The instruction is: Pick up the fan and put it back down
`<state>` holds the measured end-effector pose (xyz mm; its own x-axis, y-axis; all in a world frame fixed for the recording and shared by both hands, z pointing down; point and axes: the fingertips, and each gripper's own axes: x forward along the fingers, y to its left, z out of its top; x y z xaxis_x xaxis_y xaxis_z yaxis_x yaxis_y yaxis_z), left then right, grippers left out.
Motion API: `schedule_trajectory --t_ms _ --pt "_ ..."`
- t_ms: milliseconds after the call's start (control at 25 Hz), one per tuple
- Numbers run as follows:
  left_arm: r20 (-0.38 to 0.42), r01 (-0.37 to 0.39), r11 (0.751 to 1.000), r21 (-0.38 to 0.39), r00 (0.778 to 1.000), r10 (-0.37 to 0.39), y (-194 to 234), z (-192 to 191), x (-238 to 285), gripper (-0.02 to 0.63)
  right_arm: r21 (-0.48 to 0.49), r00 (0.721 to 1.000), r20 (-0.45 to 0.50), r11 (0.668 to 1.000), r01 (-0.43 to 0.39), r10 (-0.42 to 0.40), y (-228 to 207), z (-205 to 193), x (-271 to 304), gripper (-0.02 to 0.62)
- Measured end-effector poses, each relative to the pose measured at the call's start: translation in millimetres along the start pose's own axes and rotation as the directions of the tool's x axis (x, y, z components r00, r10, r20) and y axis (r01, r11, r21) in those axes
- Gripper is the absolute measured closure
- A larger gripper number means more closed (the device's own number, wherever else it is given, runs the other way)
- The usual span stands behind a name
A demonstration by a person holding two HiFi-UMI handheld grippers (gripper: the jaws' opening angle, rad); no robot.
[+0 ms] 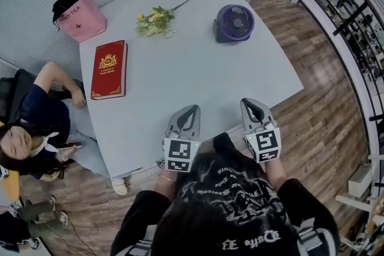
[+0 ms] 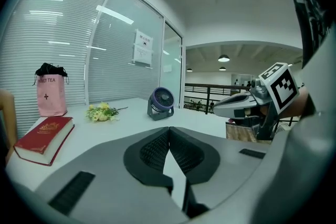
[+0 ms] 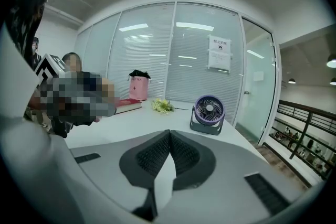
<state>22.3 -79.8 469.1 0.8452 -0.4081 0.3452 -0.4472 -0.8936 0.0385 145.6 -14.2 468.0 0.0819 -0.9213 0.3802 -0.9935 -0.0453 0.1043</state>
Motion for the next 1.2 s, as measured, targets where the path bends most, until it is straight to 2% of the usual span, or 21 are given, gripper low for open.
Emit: schedule_trajectory --t_ms 440,640,1200 --pt "0.044 0.018 0.998 -0.06 0.999 -0.015 -0.1 10.6 3.4 0.586 -0.017 1.0 -0.025 1.0 -0.005 0.005 -0.5 0.0 6.2 0.589" --pt "0.017 0.014 0.999 -0.034 1.0 -0.014 0.7 5.2 5.3 0.586 -0.02 0.999 -0.034 1.0 -0.005 0.004 0.4 -2.4 10.7 0.589" --pt "-0.012 0.029 0.999 -0.029 0.999 -0.03 7.5 1.3 9.7 0.586 -0.021 0.999 -0.038 1.0 -0.011 0.01 0.5 1.4 18.5 0.589"
